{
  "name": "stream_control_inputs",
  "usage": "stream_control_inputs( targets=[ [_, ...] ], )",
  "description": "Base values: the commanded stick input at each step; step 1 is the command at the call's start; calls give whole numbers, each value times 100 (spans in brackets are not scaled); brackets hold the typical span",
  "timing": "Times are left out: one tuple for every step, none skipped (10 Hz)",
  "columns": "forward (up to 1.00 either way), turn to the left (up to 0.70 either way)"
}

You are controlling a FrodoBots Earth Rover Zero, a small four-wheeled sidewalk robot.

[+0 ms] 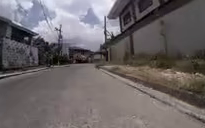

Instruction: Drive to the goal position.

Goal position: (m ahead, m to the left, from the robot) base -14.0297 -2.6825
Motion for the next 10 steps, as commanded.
stream_control_inputs(
  targets=[
    [0,100],
    [0,100],
    [0,100],
    [1,77],
    [6,11],
    [7,13],
    [27,53],
    [64,48],
    [89,38],
    [95,38]
  ],
)
